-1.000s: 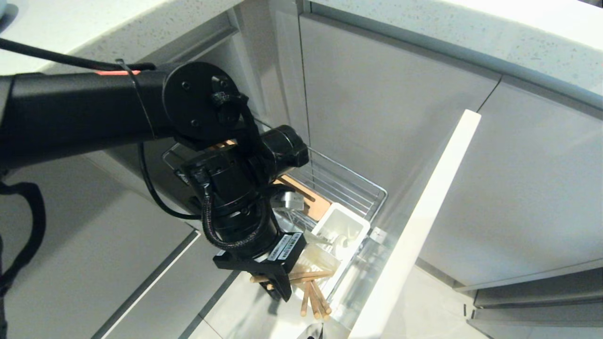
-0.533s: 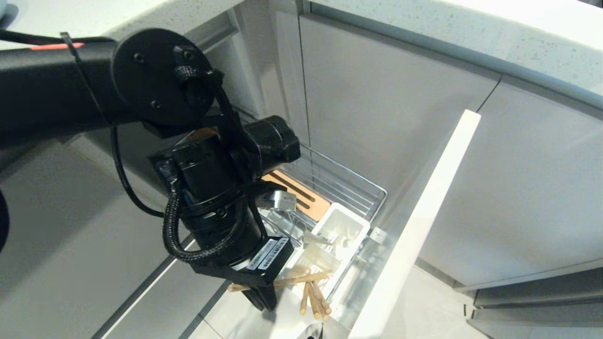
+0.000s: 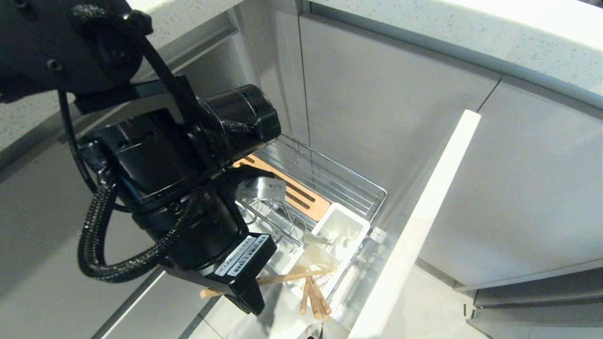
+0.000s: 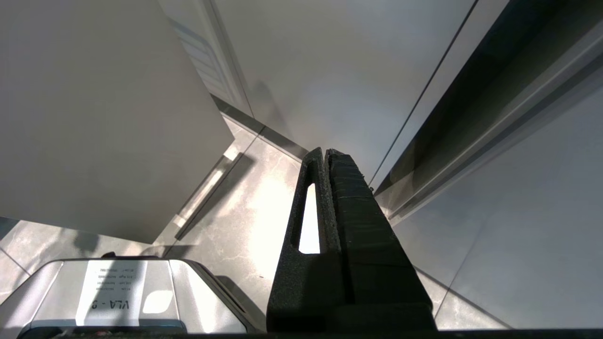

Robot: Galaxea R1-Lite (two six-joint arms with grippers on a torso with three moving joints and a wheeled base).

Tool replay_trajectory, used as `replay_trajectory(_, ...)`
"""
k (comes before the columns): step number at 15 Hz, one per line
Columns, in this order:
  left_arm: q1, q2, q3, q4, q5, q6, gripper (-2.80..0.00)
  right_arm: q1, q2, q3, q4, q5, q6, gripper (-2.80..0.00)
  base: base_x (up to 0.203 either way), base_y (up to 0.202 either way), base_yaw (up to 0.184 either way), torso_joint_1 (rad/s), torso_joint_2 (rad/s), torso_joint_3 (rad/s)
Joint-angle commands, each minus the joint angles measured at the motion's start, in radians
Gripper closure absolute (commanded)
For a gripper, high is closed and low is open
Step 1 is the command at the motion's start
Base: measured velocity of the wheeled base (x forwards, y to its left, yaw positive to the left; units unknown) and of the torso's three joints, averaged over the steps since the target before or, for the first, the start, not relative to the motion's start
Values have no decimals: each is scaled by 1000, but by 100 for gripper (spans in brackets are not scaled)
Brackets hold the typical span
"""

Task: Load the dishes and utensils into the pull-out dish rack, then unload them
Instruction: Take the chopsticks out of the cupboard

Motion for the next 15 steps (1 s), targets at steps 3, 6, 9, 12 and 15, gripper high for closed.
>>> replay_trajectory(3,-9,-43,1,23,42,-3,0,0,0,1,0,-1,0,0,0,0,0,0,0,0)
replay_trajectory(6,-20,-75,1,23,63,-3,0,0,0,0,-1,0,0,0,0,0,0,0,0,0)
replay_trajectory(9,-39,-128,1,23,76,-4,0,0,0,2,-1,-1,0,0,0,0,0,0,0,0)
replay_trajectory(12,-54,-174,2,23,110,-4,0,0,0,1,-1,0,0,0,0,0,0,0,0,0)
replay_trajectory(15,-69,-239,3,3,145,-6,0,0,0,0,-1,0,0,0,0,0,0,0,0,0)
